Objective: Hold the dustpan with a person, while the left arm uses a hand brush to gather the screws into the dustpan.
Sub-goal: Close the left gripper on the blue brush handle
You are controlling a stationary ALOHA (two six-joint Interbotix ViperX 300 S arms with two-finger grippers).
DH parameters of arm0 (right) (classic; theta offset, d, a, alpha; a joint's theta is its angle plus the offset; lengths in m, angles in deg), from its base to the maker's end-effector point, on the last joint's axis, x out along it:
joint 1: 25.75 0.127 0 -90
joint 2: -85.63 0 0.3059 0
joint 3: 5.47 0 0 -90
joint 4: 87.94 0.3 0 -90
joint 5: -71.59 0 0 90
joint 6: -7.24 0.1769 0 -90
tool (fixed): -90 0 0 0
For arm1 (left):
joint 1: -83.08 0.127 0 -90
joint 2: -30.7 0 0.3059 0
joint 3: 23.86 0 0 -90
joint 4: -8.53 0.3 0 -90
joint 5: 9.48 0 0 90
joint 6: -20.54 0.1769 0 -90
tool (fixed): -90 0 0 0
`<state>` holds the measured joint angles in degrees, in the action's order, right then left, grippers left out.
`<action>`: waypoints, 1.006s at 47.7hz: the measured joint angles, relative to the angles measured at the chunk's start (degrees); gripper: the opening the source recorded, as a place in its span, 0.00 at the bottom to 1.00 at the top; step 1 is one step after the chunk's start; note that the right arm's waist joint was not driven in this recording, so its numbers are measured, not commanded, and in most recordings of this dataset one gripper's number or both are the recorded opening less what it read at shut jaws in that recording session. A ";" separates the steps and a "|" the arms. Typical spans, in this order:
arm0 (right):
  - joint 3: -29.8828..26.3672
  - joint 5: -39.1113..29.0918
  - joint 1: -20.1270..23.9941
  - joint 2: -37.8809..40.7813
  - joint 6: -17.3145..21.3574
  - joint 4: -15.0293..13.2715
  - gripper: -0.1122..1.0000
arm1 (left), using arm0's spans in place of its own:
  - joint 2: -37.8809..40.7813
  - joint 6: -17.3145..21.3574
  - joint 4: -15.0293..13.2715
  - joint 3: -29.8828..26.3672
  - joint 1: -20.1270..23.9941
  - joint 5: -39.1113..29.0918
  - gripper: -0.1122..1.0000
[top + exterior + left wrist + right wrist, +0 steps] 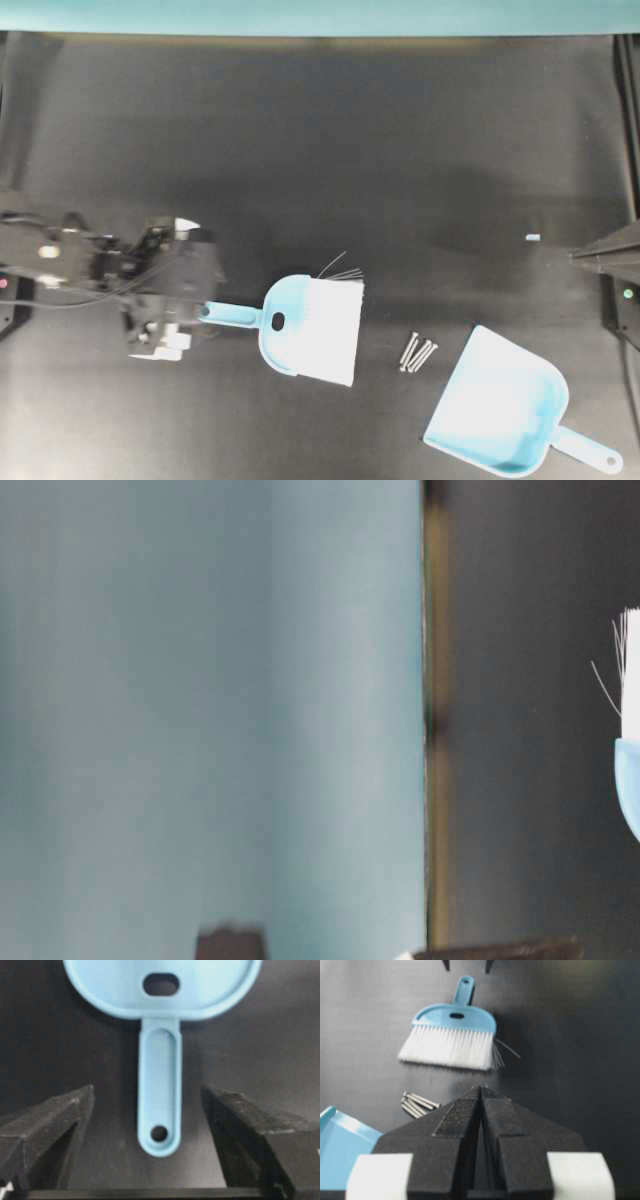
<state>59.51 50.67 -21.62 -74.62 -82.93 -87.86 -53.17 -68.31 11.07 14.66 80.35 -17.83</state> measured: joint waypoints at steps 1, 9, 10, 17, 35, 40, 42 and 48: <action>0.18 0.00 0.00 -0.09 -0.09 0.00 0.10 | 0.44 0.00 0.00 -0.79 0.00 -0.97 0.86; 0.53 -0.26 0.00 -0.09 -0.70 -0.09 0.10 | 3.43 0.00 0.00 -2.99 0.00 -1.58 0.86; 0.62 -0.35 0.00 -0.09 -0.79 -0.09 0.10 | 3.87 0.00 0.00 -2.81 -0.26 -0.44 0.86; 1.14 -1.41 0.00 -0.18 -1.32 -0.09 0.10 | 6.42 -0.18 0.00 -0.26 -0.70 10.02 0.86; 1.14 -1.85 0.00 -0.97 -2.02 -0.09 0.10 | 11.69 -0.09 0.00 5.01 -0.62 28.65 0.85; 1.14 -1.85 -0.09 -1.23 -2.02 -0.18 0.10 | 13.01 -0.18 0.00 5.98 -0.53 33.49 0.85; 1.14 -1.85 0.00 -1.32 -2.02 -0.18 0.10 | 13.80 -0.18 0.00 6.59 -0.53 35.68 0.85; 1.14 -1.85 0.00 -1.49 -2.02 -0.18 0.10 | 16.17 -0.62 0.00 8.26 -0.53 42.01 0.85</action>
<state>60.65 48.83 -21.62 -76.11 -84.96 -88.03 -37.00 -68.93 11.07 22.92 79.82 24.18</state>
